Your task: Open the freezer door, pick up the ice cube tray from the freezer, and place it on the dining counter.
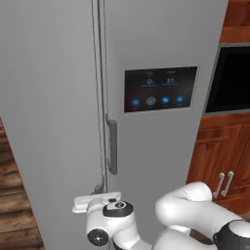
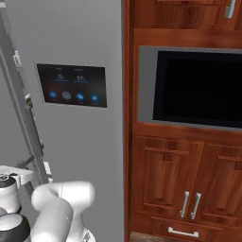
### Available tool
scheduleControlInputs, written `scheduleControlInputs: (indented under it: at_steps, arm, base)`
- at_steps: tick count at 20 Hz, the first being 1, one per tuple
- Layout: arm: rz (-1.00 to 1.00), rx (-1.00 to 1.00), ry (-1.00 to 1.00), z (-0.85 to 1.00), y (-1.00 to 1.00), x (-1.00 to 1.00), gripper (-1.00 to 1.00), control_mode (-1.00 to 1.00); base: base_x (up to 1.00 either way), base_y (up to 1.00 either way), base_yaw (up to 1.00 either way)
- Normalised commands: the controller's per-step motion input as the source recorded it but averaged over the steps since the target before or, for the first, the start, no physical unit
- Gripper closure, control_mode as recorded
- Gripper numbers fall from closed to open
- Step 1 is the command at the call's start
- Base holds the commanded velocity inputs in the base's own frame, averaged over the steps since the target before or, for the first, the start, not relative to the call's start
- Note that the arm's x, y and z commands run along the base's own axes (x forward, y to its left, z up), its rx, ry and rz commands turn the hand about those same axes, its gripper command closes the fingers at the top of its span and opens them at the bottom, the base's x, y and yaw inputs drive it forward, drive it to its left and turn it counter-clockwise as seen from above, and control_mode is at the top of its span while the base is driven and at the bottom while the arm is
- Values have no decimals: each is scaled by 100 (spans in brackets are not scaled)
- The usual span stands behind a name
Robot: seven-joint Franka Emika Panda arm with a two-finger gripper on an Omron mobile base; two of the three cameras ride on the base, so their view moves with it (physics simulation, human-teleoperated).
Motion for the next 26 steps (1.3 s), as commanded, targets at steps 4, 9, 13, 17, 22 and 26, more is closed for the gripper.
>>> scheduleControlInputs:
  at_steps: [4, 9, 13, 17, 22, 26]
  arm:
    - [0, 0, 11, -11, 72, -100, 100, -100]
    - [1, 0, 12, -16, 82, -100, 100, -100]
    - [4, 0, 10, -13, 83, -100, 100, -100]
    - [5, 0, 10, -13, 80, -95, 100, -100]
    - [4, 0, 6, -3, 35, -29, 100, -100]
    - [0, 0, 0, 0, 0, 0, 100, -100]
  base:
    - [0, 0, 0]
    - [0, 0, 0]
    - [0, 0, 0]
    - [0, 0, 0]
    - [0, 0, 0]
    - [0, 0, 0]
